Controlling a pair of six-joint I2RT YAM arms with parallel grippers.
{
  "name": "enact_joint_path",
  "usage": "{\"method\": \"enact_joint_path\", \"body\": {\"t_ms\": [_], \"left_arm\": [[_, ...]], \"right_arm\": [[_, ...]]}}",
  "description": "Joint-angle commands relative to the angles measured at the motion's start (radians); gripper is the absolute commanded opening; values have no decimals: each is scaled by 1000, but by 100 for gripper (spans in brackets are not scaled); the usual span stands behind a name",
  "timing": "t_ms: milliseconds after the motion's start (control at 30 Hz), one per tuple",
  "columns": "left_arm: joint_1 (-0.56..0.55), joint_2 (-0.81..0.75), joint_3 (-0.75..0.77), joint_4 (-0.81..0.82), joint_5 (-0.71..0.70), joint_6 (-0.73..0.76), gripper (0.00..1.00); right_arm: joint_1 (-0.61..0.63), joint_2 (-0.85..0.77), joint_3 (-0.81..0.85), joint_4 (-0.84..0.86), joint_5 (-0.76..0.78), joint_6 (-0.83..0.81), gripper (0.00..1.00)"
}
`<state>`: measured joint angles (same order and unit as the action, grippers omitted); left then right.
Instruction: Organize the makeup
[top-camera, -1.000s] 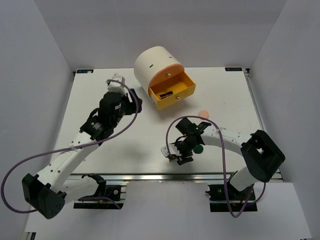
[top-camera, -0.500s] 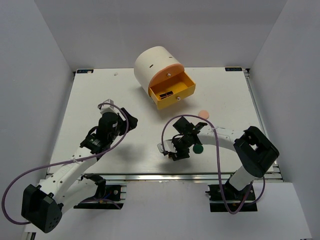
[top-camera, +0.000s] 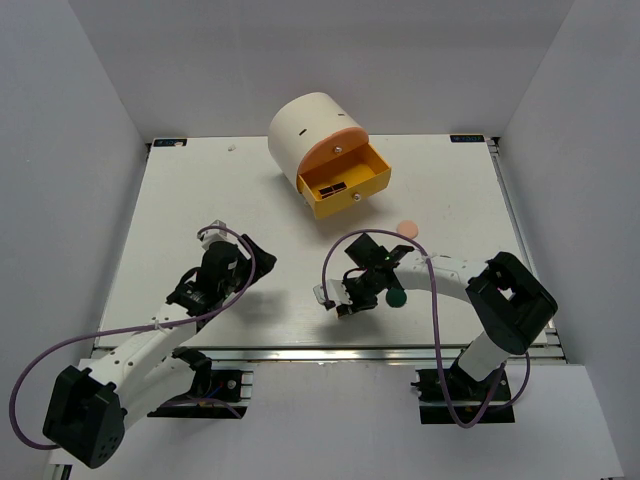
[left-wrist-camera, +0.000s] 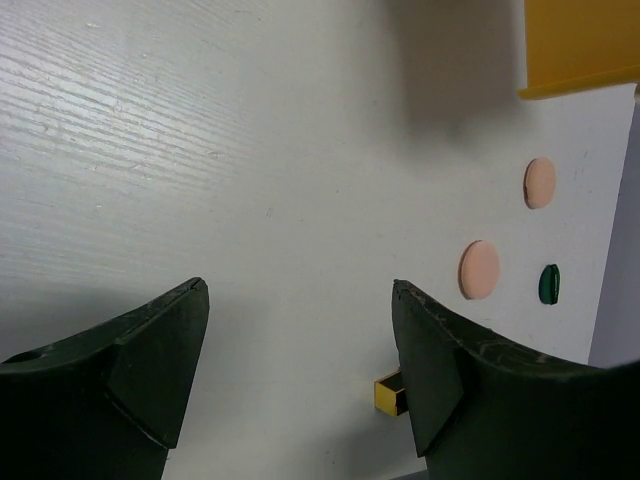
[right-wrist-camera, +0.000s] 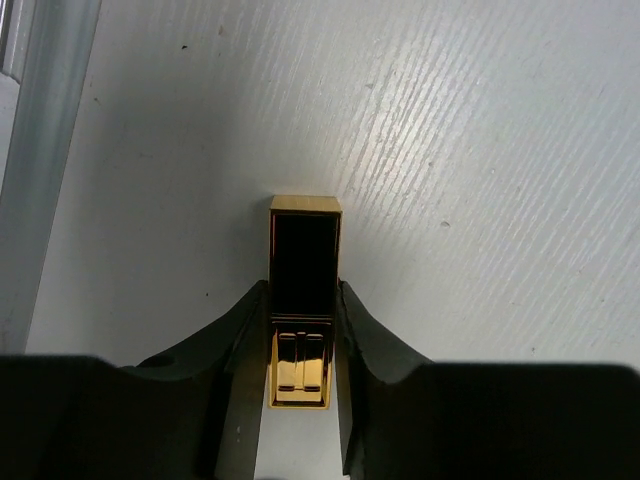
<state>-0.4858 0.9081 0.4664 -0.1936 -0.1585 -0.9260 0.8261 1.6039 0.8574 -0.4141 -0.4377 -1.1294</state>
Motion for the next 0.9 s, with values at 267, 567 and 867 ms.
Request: {"method": "enact_joint_path", "body": {"t_ms": [267,567,867], "left_arm": [[10,-11,-5,34,11,-13,84],[13,-17,-11,34,11,-14,84],[16,-15,-11,34,14,-13,84]], "right_arm": [[-10,-79,17,-49,-50,13,7],[-76,-188,159,-138,-163,43,0],[-195,-213,316,-138,-229,92,0]]}}
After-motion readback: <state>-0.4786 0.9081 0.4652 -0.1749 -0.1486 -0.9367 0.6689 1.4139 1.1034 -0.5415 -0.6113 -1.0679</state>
